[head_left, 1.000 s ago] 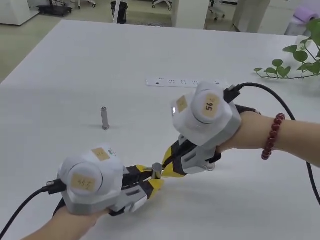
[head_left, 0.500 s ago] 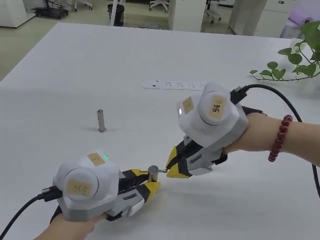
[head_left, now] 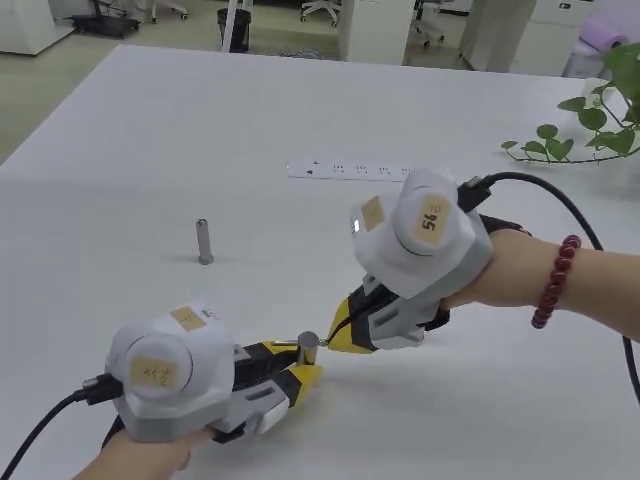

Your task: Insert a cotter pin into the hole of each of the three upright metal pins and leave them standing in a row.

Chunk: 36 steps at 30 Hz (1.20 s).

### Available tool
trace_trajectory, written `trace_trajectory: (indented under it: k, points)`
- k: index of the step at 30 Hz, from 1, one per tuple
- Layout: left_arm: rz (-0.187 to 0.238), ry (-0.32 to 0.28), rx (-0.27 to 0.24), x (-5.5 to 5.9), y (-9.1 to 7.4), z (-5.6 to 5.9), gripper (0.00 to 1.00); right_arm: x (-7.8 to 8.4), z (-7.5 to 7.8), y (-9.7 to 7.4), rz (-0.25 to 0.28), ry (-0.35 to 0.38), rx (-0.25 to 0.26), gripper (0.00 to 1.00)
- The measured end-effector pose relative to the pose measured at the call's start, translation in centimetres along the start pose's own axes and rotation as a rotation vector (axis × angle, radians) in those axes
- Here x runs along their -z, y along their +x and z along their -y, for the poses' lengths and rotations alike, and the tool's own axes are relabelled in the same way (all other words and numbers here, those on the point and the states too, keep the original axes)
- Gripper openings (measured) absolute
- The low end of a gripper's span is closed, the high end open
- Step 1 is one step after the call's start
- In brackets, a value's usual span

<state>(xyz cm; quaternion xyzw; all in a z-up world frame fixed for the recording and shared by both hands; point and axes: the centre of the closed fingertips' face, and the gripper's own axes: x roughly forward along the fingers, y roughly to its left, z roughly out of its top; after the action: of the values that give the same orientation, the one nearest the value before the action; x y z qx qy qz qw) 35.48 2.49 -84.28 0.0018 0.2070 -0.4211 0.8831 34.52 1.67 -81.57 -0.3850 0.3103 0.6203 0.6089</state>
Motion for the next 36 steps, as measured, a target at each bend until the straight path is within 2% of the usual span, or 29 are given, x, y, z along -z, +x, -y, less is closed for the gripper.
trace_trajectory:
  k: [6,8,9,10,13,17,22,25,29,31,36]
  points:
    - [-0.008,0.008,-0.001,0.1,0.0,0.0,0.13,0.1,-0.1,0.2,-0.002,0.014,0.0,0.04]
    - [-0.023,0.011,-0.006,0.3,0.0,0.0,0.13,0.1,-0.3,0.2,0.0,0.033,-0.005,0.05]
    - [-0.044,0.016,-0.008,0.6,0.0,-0.1,0.13,0.1,-0.3,0.2,0.002,0.04,-0.005,0.08]
    - [-0.067,0.013,-0.011,1.0,-0.1,-0.1,0.15,0.1,-0.3,0.2,0.001,0.042,-0.002,0.1]
    - [-0.061,0.021,-0.016,0.8,-0.4,-0.3,0.23,0.0,-0.1,0.0,0.008,0.04,0.014,0.13]
    - [-0.057,0.033,-0.015,0.5,-1.2,-0.3,0.28,-0.8,-0.1,-0.2,0.074,0.111,0.017,0.21]
    - [-0.063,0.053,-0.007,0.5,-2.1,0.0,0.37,-1.7,-0.2,-0.1,0.126,0.135,0.028,0.27]
    - [-0.034,0.069,-0.005,-0.2,-2.8,0.2,0.4,-2.0,-0.5,0.3,0.133,0.137,0.032,0.27]
    - [-0.001,0.091,0.002,-1.2,-3.7,0.6,0.46,-2.0,-0.7,1.0,0.111,0.112,0.049,0.27]
    - [0.014,0.087,0.005,-1.7,-4.0,0.7,0.48,-2.3,-0.7,1.3,0.124,0.138,0.043,0.27]
    - [0.028,0.096,0.015,-2.0,-4.7,1.3,0.54,-2.2,-0.4,1.9,0.11,0.128,0.062,0.27]
